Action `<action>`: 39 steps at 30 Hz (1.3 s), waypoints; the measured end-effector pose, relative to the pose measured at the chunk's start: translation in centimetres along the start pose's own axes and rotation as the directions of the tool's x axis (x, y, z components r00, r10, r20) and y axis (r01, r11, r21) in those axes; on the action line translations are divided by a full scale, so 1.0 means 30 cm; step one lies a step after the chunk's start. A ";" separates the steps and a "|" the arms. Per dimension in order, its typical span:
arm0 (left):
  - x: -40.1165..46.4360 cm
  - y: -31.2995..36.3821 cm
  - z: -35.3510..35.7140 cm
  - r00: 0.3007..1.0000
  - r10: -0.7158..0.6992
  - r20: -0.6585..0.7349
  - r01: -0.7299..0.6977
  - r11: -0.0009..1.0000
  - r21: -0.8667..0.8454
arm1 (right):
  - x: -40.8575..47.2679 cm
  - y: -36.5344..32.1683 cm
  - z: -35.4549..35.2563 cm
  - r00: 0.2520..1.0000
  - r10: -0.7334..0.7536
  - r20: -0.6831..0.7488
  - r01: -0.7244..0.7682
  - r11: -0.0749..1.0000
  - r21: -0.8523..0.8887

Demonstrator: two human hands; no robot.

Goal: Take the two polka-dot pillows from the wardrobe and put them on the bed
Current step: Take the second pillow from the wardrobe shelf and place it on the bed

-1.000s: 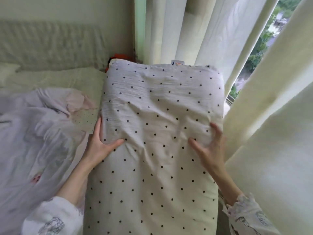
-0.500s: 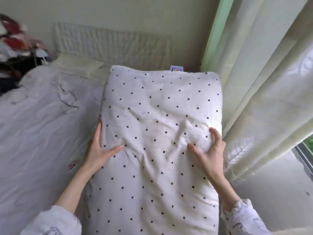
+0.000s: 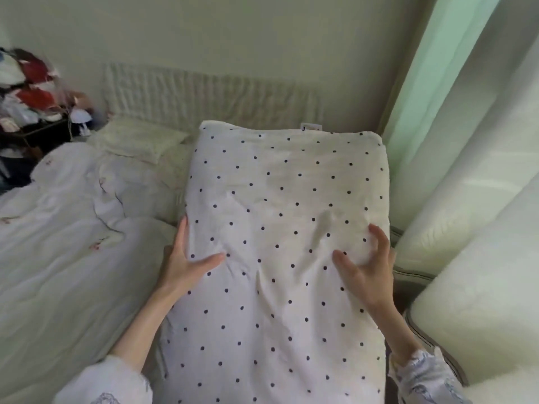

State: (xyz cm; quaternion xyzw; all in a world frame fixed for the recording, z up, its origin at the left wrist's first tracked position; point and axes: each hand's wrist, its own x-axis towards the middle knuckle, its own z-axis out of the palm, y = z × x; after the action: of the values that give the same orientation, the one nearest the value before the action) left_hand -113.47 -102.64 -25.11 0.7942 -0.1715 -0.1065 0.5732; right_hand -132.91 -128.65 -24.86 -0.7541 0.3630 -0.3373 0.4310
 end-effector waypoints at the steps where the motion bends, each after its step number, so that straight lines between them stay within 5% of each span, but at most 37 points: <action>1: 0.059 0.011 0.021 1.000 0.000 0.000 0.000 1.000 0.002 | 0.063 -0.001 0.019 1.000 -0.008 -0.011 0.008 1.000 -0.003; 11: 0.604 0.072 0.279 0.989 -0.130 -0.066 0.136 0.987 0.090 | 0.721 0.121 0.207 0.997 -0.062 0.044 0.063 0.998 -0.011; 24: 1.288 0.136 0.622 0.967 -0.226 -0.119 0.224 0.974 -0.032 | 1.628 0.178 0.462 0.972 -0.118 0.205 0.130 0.990 -0.048; 39: 2.203 0.002 0.652 0.893 -0.344 -0.291 0.301 0.936 -0.184 | 2.516 0.027 1.162 0.888 -0.235 0.395 0.303 0.945 -0.119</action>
State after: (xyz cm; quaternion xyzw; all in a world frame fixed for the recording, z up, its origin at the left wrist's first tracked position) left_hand -59.92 -145.82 -29.49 0.7781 0.0652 -0.0819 0.6194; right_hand -66.08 -178.08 -24.78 -0.8829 0.1938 -0.2100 0.3725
